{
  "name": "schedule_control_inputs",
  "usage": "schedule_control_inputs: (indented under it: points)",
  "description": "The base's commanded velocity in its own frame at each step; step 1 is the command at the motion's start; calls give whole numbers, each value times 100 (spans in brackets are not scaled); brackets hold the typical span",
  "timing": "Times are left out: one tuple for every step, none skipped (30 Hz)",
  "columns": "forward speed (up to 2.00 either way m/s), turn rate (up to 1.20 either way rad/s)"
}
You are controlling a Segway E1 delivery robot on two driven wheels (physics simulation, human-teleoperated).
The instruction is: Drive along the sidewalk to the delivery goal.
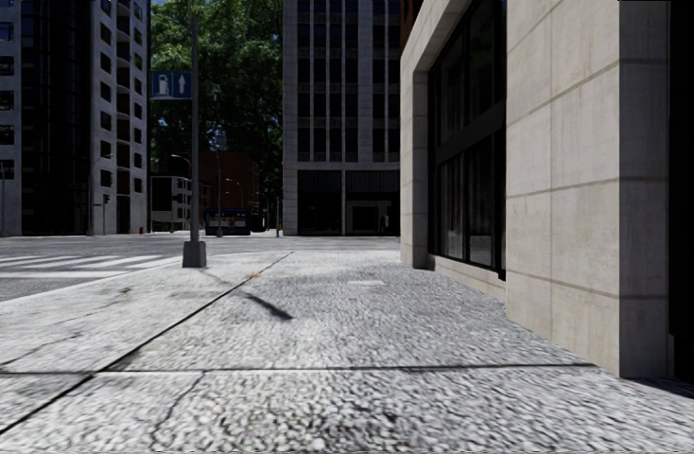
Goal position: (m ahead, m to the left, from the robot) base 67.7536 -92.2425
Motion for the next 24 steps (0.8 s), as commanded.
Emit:
schedule_control_inputs:
  points:
    - [200,0]
    - [200,0]
    - [200,0]
    - [200,0]
    - [200,0]
    - [200,0]
    - [200,0]
    - [200,0]
    - [200,0]
    - [200,0]
    - [200,0]
    - [200,0]
    - [200,0]
    - [200,0]
    - [200,0]
    - [200,0]
    - [200,0]
    - [200,0]
    - [200,0]
    - [200,0]
    - [200,0]
    - [200,0]
    - [200,0]
    - [200,0]
